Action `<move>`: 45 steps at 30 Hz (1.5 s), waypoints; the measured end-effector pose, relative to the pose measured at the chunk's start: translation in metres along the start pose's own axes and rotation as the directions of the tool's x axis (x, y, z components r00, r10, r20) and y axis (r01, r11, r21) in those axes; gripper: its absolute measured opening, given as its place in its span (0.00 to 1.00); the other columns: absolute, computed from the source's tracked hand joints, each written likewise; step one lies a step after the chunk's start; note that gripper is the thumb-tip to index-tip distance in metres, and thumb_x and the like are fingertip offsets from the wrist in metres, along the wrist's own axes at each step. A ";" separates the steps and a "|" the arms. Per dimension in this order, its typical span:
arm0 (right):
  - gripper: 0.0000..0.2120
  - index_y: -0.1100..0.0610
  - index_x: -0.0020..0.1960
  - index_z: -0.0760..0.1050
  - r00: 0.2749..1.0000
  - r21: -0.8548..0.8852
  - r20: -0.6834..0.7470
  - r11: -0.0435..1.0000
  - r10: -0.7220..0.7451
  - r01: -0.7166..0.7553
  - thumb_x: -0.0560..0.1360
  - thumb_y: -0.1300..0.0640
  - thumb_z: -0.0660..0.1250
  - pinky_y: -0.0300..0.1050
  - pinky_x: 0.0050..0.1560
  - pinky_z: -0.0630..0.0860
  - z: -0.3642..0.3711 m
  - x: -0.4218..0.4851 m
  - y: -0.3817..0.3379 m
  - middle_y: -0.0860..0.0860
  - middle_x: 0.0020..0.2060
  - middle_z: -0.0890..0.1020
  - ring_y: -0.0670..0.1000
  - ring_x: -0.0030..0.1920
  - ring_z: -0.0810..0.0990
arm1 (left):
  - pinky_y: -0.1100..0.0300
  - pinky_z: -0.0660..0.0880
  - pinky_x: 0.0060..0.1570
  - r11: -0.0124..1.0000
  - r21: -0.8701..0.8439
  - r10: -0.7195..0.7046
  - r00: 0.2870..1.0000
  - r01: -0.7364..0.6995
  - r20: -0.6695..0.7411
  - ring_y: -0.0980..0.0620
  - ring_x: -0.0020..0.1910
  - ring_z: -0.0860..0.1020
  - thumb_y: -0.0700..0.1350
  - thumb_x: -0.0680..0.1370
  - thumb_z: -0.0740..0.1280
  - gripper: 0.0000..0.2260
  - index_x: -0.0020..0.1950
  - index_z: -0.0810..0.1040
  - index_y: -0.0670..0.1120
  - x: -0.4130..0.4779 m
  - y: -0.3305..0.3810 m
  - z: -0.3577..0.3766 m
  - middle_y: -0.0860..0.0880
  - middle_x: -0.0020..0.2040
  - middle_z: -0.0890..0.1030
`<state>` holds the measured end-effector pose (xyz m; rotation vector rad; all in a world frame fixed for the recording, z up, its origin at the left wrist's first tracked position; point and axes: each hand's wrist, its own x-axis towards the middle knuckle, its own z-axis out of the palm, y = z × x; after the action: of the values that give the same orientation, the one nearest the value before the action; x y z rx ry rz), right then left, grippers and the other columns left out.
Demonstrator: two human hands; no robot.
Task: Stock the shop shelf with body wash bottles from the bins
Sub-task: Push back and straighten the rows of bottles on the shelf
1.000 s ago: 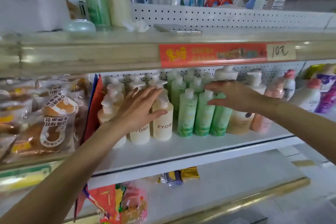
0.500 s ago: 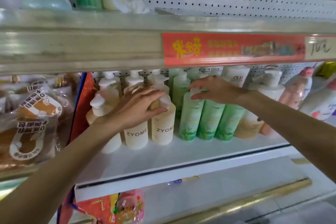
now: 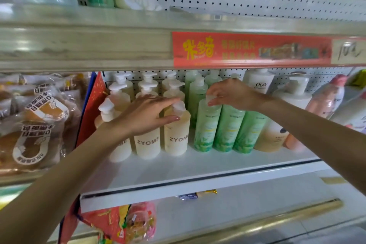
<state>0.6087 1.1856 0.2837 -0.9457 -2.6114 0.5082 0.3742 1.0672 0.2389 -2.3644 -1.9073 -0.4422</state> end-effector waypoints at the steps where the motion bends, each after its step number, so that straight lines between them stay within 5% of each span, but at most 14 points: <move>1: 0.13 0.62 0.52 0.80 1.000 -0.012 -0.004 1.000 -0.001 0.000 0.70 0.58 0.74 0.52 0.56 0.76 0.001 0.000 0.001 0.56 0.47 0.84 0.51 0.48 0.82 | 0.55 0.65 0.63 1.000 0.000 0.001 1.000 -0.001 -0.002 0.49 0.66 0.71 0.62 0.77 0.59 0.27 0.75 0.61 0.57 0.000 0.000 0.000 0.52 0.70 0.72; 6: 0.14 0.58 0.55 0.80 1.000 -0.078 -0.015 0.997 0.001 -0.002 0.71 0.54 0.73 0.24 0.41 0.69 0.003 0.000 0.001 0.46 0.43 0.81 0.34 0.38 0.74 | 0.56 0.65 0.62 1.000 0.016 -0.001 1.000 0.001 -0.008 0.49 0.65 0.71 0.62 0.78 0.59 0.27 0.75 0.61 0.57 0.000 0.001 -0.001 0.52 0.69 0.73; 8: 0.14 0.58 0.55 0.80 1.000 -0.087 -0.020 0.996 -0.004 0.002 0.72 0.54 0.73 0.21 0.38 0.66 0.003 0.000 0.000 0.40 0.38 0.77 0.31 0.36 0.72 | 0.57 0.65 0.62 1.000 0.028 0.001 1.000 -0.001 -0.006 0.49 0.65 0.71 0.61 0.78 0.59 0.27 0.76 0.60 0.57 0.000 0.003 -0.001 0.52 0.69 0.73; 15: 0.15 0.60 0.55 0.80 0.999 -0.088 -0.018 0.996 -0.035 0.033 0.71 0.54 0.73 0.35 0.46 0.72 0.007 0.000 -0.001 0.46 0.41 0.80 0.36 0.37 0.74 | 0.57 0.66 0.61 1.000 0.028 0.011 1.000 -0.010 -0.016 0.49 0.64 0.72 0.61 0.77 0.60 0.27 0.75 0.62 0.56 -0.001 0.003 -0.002 0.51 0.67 0.75; 19: 0.15 0.60 0.56 0.79 1.000 -0.097 -0.001 0.995 -0.019 0.019 0.72 0.55 0.73 0.28 0.43 0.71 0.004 0.002 -0.002 0.46 0.42 0.79 0.42 0.42 0.76 | 0.55 0.67 0.61 1.000 0.019 0.018 1.000 -0.018 -0.021 0.49 0.63 0.73 0.61 0.77 0.60 0.27 0.75 0.63 0.57 0.000 0.000 0.000 0.52 0.67 0.76; 22: 0.16 0.60 0.57 0.79 0.999 -0.097 0.034 0.995 0.008 -0.004 0.73 0.54 0.72 0.33 0.49 0.73 0.002 0.002 -0.002 0.47 0.44 0.80 0.44 0.46 0.77 | 0.56 0.69 0.60 1.000 0.013 0.017 1.000 -0.017 -0.013 0.50 0.63 0.73 0.63 0.77 0.59 0.27 0.75 0.62 0.57 0.002 -0.003 0.000 0.52 0.67 0.76; 25: 0.14 0.58 0.56 0.80 0.997 -0.051 0.065 0.998 0.032 -0.029 0.75 0.52 0.69 0.19 0.46 0.67 -0.007 0.005 -0.001 0.47 0.48 0.82 0.40 0.47 0.77 | 0.55 0.70 0.61 0.999 -0.045 -0.008 1.000 0.008 0.002 0.50 0.64 0.74 0.64 0.76 0.57 0.29 0.76 0.60 0.58 0.002 -0.001 -0.004 0.52 0.70 0.72; 28: 0.12 0.54 0.55 0.82 0.997 -0.062 -0.014 0.995 0.076 -0.077 0.75 0.50 0.68 0.17 0.42 0.64 -0.017 0.012 0.002 0.44 0.46 0.81 0.39 0.47 0.77 | 0.52 0.68 0.64 0.994 -0.086 -0.064 0.998 0.064 0.002 0.50 0.61 0.76 0.64 0.77 0.56 0.28 0.76 0.59 0.57 0.007 -0.002 -0.011 0.52 0.75 0.65; 32: 0.13 0.53 0.56 0.80 0.976 0.074 -0.138 0.984 0.168 -0.159 0.73 0.51 0.71 0.19 0.43 0.67 -0.021 0.031 0.013 0.45 0.50 0.81 0.37 0.45 0.76 | 0.48 0.66 0.69 0.992 -0.082 -0.095 0.995 0.093 -0.024 0.50 0.72 0.65 0.65 0.76 0.51 0.30 0.76 0.60 0.56 0.024 -0.013 -0.020 0.54 0.76 0.62; 37: 0.21 0.49 0.65 0.74 0.971 -0.002 -0.075 0.974 0.226 -0.227 0.74 0.46 0.69 0.37 0.60 0.68 -0.012 0.066 0.021 0.46 0.63 0.77 0.46 0.61 0.75 | 0.48 0.61 0.72 0.993 0.002 -0.122 0.992 0.122 0.021 0.51 0.74 0.61 0.67 0.77 0.50 0.30 0.77 0.57 0.57 0.054 -0.021 -0.019 0.55 0.77 0.58; 45: 0.20 0.55 0.61 0.78 0.980 -0.087 -0.048 0.976 0.195 -0.199 0.71 0.50 0.73 0.37 0.54 0.71 0.003 0.095 0.025 0.51 0.54 0.81 0.46 0.52 0.77 | 0.43 0.47 0.75 0.966 -0.002 -0.250 0.937 0.259 0.245 0.48 0.78 0.49 0.72 0.72 0.44 0.36 0.78 0.48 0.60 0.070 -0.021 -0.005 0.55 0.79 0.48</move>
<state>0.5516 1.2654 0.2863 -1.2402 -2.5382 0.4148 0.3664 1.1373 0.2595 -2.2908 -2.3472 -0.2064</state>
